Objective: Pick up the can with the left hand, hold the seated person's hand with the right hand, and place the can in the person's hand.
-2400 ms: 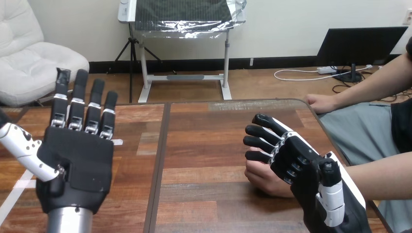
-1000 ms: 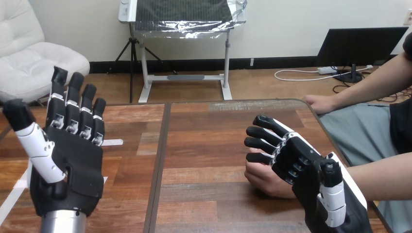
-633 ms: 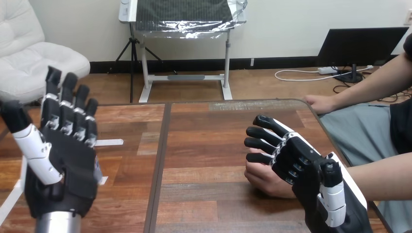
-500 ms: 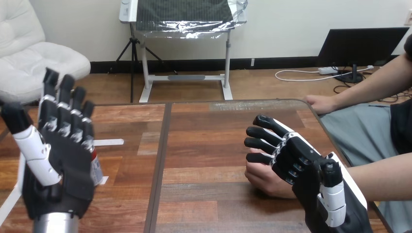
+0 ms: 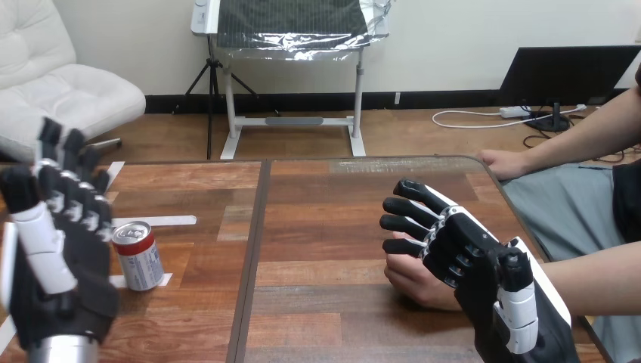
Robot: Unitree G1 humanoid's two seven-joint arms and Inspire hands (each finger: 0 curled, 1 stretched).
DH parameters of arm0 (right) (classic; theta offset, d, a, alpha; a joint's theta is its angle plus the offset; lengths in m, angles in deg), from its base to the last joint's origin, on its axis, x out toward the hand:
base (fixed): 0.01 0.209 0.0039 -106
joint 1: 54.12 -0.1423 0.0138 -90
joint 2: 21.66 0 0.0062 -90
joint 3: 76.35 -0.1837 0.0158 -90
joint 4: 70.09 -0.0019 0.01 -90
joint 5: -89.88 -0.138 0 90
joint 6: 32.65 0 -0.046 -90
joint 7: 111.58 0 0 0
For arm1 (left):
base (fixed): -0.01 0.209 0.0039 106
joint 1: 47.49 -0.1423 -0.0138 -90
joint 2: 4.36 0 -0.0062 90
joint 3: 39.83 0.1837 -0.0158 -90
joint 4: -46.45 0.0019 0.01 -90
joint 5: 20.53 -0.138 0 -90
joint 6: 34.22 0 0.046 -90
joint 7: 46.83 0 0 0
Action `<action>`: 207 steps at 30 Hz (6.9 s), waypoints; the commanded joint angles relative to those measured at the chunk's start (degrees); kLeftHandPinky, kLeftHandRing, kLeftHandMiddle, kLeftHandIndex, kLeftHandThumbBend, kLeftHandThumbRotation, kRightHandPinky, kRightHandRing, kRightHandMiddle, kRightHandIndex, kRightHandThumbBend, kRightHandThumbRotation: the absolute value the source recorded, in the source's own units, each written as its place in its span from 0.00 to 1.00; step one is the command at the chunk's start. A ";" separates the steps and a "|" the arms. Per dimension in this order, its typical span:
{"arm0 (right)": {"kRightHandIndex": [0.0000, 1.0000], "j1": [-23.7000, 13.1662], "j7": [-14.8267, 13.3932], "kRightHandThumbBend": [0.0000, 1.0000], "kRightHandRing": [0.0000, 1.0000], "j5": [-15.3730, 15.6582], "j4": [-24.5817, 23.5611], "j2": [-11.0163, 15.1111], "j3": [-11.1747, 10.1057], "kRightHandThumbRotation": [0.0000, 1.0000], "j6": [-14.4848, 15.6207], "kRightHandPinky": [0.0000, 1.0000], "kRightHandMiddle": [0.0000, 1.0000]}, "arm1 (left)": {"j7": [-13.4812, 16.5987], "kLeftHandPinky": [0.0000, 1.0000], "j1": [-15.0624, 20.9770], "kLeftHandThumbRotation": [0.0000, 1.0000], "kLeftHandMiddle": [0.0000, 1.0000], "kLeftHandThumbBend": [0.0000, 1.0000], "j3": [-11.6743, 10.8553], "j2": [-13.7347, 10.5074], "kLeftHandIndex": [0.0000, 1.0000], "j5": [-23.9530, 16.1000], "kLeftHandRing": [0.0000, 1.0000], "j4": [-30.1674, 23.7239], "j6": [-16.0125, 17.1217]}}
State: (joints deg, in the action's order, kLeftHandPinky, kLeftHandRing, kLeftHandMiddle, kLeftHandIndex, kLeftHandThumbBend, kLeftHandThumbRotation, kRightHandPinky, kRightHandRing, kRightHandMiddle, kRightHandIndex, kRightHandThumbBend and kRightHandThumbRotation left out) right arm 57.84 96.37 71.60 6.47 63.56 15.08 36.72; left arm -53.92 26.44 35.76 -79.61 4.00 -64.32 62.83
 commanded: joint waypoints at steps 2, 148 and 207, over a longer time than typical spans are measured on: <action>0.88 -2.48 -0.22 0.92 0.84 -0.50 -0.49 -0.41 -0.81 1.00 -1.08 0.77 0.85 | 0.70 1.00 5.36 0.96 1.00 0.95 -1.21 -1.49 1.00 -1.20 1.00 0.41 1.14; 0.88 -2.21 -0.14 0.92 0.84 0.44 0.65 -0.63 -0.98 1.00 -3.67 0.76 0.85 | 3.65 1.00 27.23 0.05 1.00 0.89 1.15 -19.69 1.00 -26.80 1.00 49.08 1.18; 0.88 -2.41 -0.01 0.91 0.84 0.30 0.39 -0.30 -1.11 1.00 -3.87 0.77 0.85 | 5.69 0.82 31.73 0.00 0.87 0.82 7.47 -23.19 0.89 -36.60 0.86 50.40 -7.46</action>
State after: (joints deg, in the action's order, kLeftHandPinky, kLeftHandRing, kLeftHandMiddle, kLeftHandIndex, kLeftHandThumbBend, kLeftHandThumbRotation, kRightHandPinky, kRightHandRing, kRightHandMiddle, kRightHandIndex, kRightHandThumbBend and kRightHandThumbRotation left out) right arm 57.85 96.43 72.03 7.17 63.60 14.66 34.57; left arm -49.41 53.29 42.13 -100.98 -31.26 -13.54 55.51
